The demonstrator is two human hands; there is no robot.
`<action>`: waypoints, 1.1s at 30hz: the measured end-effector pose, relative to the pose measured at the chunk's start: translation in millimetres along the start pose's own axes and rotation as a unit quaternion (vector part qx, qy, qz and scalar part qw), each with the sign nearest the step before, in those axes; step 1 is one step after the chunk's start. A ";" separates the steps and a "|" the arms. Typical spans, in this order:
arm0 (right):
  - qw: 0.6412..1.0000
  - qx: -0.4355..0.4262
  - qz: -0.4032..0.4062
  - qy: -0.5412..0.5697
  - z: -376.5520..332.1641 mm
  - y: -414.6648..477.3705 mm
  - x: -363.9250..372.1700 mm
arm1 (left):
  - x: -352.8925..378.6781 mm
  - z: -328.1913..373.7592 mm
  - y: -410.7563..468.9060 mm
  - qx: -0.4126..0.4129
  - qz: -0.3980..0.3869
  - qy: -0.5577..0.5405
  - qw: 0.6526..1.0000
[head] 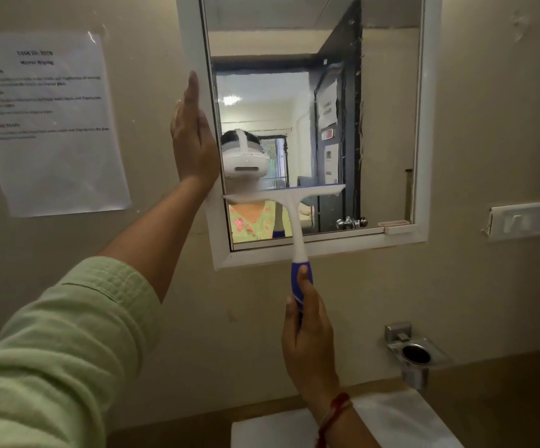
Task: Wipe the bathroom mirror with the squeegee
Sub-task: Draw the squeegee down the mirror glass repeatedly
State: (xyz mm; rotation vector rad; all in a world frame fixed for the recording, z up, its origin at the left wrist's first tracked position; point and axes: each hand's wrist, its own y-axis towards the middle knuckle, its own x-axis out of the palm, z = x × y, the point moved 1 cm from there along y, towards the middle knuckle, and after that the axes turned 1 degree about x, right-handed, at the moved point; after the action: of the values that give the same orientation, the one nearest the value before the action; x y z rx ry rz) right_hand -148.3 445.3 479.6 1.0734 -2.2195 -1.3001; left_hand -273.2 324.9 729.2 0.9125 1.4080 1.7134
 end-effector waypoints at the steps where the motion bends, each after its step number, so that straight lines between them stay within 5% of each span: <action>1: 1.000 -0.005 0.007 0.000 -2.6 6.9 0.3 | 0.0 0.2 0.3 0.002 0.002 -0.001 1.000; 33: 1.000 0.007 -0.005 0.008 -3.5 13.6 -9.7 | 2.3 0.1 -0.9 -0.003 0.006 0.007 1.000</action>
State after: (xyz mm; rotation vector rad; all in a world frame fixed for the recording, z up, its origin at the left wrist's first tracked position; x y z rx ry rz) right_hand -145.8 454.5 493.7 1.0966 -2.2162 -1.2774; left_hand -274.2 327.1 728.4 0.9099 1.4092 1.7348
